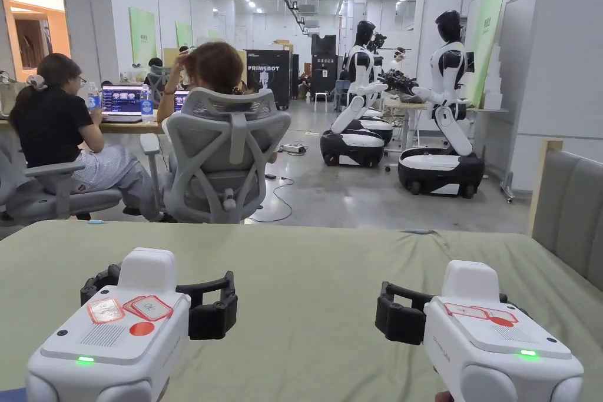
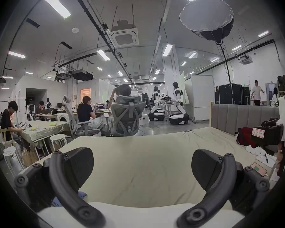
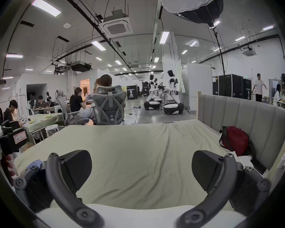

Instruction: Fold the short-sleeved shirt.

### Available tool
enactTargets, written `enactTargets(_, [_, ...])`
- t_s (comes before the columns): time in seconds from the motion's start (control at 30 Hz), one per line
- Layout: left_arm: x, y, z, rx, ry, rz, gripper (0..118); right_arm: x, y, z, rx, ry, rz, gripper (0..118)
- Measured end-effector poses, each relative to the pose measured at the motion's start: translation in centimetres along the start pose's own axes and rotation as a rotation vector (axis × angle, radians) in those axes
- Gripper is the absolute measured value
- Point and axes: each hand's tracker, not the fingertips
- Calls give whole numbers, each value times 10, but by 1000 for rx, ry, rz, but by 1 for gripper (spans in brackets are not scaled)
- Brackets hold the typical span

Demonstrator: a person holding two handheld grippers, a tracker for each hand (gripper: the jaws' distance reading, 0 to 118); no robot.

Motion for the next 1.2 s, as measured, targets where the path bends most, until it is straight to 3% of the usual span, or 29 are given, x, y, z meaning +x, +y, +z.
enactTargets(0.2, [1,0,-1,0,0,-2,118,-3,1,5,28,-53,40,118])
enactTargets(1.07, [6,1,-1,9,-6,-6,118,-1,5,10,49,14,47,118])
enactTargets(1.2, [6,0,-2,8,-6,-4,118,-8,0,13,93,-54,80,118])
